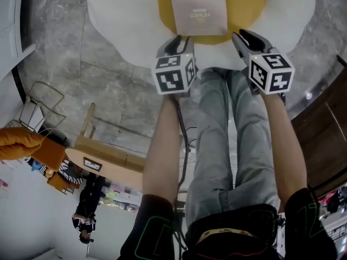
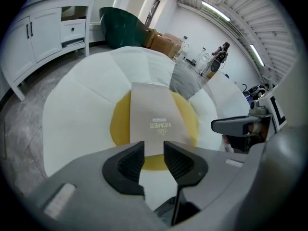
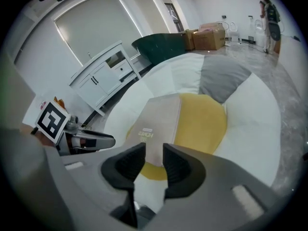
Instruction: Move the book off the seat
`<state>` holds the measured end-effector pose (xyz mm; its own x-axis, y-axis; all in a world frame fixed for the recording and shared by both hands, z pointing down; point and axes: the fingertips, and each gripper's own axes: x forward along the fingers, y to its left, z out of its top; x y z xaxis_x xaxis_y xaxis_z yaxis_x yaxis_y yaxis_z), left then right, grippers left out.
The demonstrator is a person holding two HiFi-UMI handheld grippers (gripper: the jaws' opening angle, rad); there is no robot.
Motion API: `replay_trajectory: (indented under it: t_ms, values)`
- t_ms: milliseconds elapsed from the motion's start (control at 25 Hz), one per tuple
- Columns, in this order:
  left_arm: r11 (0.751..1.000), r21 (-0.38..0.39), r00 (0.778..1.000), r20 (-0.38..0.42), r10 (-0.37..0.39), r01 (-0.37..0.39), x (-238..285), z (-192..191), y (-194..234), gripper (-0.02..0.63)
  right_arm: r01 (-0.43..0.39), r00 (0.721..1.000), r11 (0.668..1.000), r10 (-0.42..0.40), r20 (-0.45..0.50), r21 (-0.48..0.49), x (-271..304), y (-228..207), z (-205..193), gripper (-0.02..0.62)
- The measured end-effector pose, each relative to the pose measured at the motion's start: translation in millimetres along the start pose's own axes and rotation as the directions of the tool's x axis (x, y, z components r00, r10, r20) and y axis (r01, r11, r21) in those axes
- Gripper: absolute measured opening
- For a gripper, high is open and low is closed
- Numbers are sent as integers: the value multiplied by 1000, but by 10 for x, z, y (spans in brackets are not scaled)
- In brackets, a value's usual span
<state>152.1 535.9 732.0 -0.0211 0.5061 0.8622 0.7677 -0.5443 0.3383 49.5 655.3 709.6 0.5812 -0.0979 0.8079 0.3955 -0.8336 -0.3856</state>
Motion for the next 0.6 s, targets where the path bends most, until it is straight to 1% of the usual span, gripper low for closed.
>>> replay_trajectory:
  t_ms: [40, 160, 240, 320, 400, 520, 560, 600]
  values:
    - [1000, -1, 1000, -7, -1, 1, 60, -4, 28, 144, -5, 1000, 1000, 6, -12, 9, 57, -21, -34, 123]
    - [1000, -2, 1000, -24, -5, 5, 261, 10, 130, 204, 2, 1000, 1000, -1, -30, 16, 245, -100, -88, 128]
    - [1000, -8, 999, -47, -13, 13, 402, -9, 196, 252, 4, 999, 1000, -3, -34, 26, 365, -139, -117, 158]
    - [1000, -18, 997, -74, -22, 21, 540, -35, 262, 295, 3, 999, 999, -2, -43, 32, 493, -172, -149, 160]
    - [998, -30, 995, -89, -49, 46, 645, -40, 299, 308, -6, 998, 999, 8, -58, 38, 631, -188, -187, 170]
    - [993, -56, 992, -68, -105, 102, 697, -21, 300, 305, -37, 997, 998, 40, -71, 46, 792, -154, -229, 170]
    - [992, -65, 991, -61, -116, 112, 696, -24, 291, 298, -47, 996, 998, 51, -73, 49, 812, -128, -235, 145]
    - [991, -71, 991, -61, -120, 115, 688, -36, 275, 266, -50, 996, 997, 54, -78, 53, 811, -103, -245, 133]
